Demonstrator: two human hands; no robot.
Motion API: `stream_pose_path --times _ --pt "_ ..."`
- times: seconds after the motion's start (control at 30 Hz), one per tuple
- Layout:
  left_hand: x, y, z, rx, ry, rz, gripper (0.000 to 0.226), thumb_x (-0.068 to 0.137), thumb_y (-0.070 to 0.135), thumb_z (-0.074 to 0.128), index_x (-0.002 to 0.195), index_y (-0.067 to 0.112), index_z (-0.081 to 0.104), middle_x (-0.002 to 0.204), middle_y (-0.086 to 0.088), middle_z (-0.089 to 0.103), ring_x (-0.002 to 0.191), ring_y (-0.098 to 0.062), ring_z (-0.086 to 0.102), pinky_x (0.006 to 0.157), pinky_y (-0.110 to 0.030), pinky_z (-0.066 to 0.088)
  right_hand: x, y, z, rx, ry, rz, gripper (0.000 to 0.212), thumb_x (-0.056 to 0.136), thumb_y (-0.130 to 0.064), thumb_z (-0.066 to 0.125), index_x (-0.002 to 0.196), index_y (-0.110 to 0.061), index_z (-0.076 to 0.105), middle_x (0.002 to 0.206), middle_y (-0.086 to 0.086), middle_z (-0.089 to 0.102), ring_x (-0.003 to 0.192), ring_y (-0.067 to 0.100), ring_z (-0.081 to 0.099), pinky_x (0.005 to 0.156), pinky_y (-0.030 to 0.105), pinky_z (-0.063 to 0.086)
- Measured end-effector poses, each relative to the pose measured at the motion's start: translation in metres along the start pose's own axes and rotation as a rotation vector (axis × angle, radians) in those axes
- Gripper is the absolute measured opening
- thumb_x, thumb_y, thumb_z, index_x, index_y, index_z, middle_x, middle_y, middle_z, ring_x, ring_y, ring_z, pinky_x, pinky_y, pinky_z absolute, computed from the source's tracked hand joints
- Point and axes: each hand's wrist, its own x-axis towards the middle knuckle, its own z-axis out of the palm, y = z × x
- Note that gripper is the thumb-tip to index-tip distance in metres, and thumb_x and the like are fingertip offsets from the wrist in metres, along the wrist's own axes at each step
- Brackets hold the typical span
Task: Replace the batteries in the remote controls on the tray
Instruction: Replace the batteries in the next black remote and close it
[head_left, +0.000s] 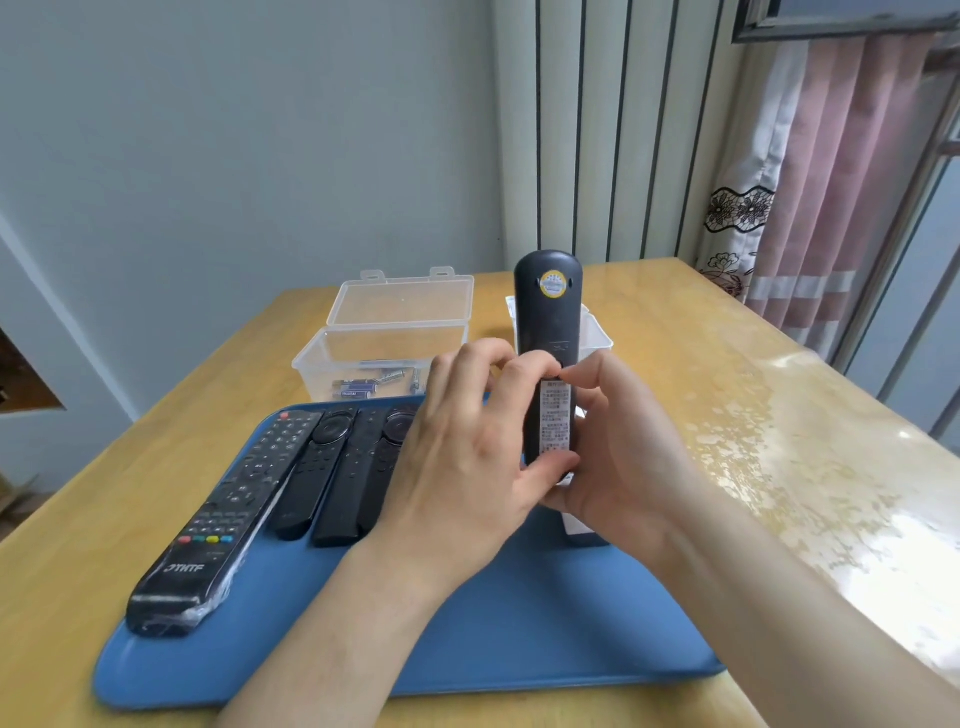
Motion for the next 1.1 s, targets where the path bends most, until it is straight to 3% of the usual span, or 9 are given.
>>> stream_pose_path --times 0.13,0.27,0.4,0.5,0.63,0.8,0.9,1.0,1.1 --pt "0.0 0.003 -0.003 -0.04 -0.085 -0.027 0.062 0.071 0.034 0.079 0.121 0.031 0.042 0.111 0.007 0.047 0.105 -0.017 0.04 0.083 -0.032 0.041 -0.001 0.001 0.002 -0.009 0.016 -0.027 0.023 0.079 -0.026 0.049 0.083 -0.017 0.07 0.071 0.006 0.062 0.081 0.024 0.055 0.074 0.038 0.042" --pt "0.003 0.004 -0.004 -0.013 -0.008 -0.062 0.053 0.069 0.031 0.079 0.109 0.028 0.044 0.099 0.01 0.048 0.095 -0.016 0.041 0.075 -0.027 0.037 -0.002 0.004 0.006 -0.105 0.008 -0.097 0.026 0.085 -0.027 0.052 0.071 -0.023 0.073 0.074 0.004 0.066 0.078 0.019 0.06 0.073 0.037 0.049" --pt "0.005 0.002 -0.008 -0.141 0.046 -0.143 0.035 0.073 0.027 0.073 0.097 0.025 0.047 0.082 0.019 0.039 0.085 -0.016 0.044 0.073 -0.024 0.035 -0.003 0.007 0.01 -0.156 0.001 -0.162 0.022 0.093 -0.025 0.05 0.087 -0.018 0.07 0.079 0.004 0.069 0.076 0.016 0.062 0.07 0.037 0.052" --pt "0.006 0.001 -0.009 -0.2 0.069 -0.173 0.027 0.074 0.031 0.068 0.09 0.025 0.047 0.08 0.017 0.041 0.082 -0.014 0.045 0.071 -0.025 0.037 -0.003 0.009 0.013 -0.146 0.004 -0.153 0.023 0.094 -0.025 0.05 0.097 -0.015 0.07 0.089 0.008 0.07 0.083 0.019 0.063 0.078 0.041 0.055" --pt "0.004 0.008 -0.012 -0.315 0.063 -0.138 0.029 0.074 0.019 0.074 0.081 0.024 0.046 0.077 0.011 0.049 0.074 -0.009 0.047 0.063 -0.016 0.038 -0.004 0.006 0.01 -0.061 -0.01 -0.122 0.024 0.096 -0.032 0.05 0.092 -0.018 0.068 0.082 0.004 0.065 0.079 0.018 0.062 0.064 0.031 0.052" --pt "0.012 0.011 -0.031 -0.94 -0.051 -0.312 0.028 0.078 -0.005 0.073 0.088 0.018 0.059 0.075 -0.004 0.072 0.069 -0.018 0.069 0.068 -0.023 0.056 -0.002 0.001 0.003 -0.013 -0.012 -0.146 0.022 0.101 -0.024 0.049 0.105 -0.013 0.068 0.09 0.007 0.07 0.077 0.018 0.067 0.06 0.033 0.055" --pt "0.016 -0.011 -0.047 -0.988 -0.345 -0.37 0.018 0.077 -0.004 0.073 0.089 0.009 0.07 0.086 -0.011 0.074 0.077 -0.018 0.07 0.076 -0.023 0.055 0.001 0.001 -0.001 -0.037 0.037 -0.173 0.016 0.102 -0.014 0.048 0.106 -0.007 0.061 0.082 0.008 0.07 0.065 0.019 0.065 0.051 0.03 0.052" --pt "0.01 -0.021 -0.045 -0.68 -0.808 -0.333 0.012 0.086 0.008 0.069 0.093 0.016 0.073 0.087 -0.008 0.074 0.078 -0.017 0.068 0.079 -0.025 0.054 0.001 0.0 -0.002 -0.078 0.046 -0.183 0.014 0.101 -0.009 0.045 0.103 -0.007 0.058 0.083 0.011 0.069 0.066 0.023 0.063 0.046 0.028 0.046" --pt "0.005 -0.017 -0.035 -0.482 -1.057 -0.261 0.018 0.091 0.026 0.064 0.108 0.028 0.07 0.098 0.009 0.073 0.094 -0.005 0.066 0.091 -0.027 0.052 0.0 -0.001 0.0 -0.082 0.039 -0.176 0.016 0.097 -0.004 0.042 0.103 -0.004 0.057 0.082 0.015 0.069 0.061 0.023 0.06 0.044 0.028 0.039"
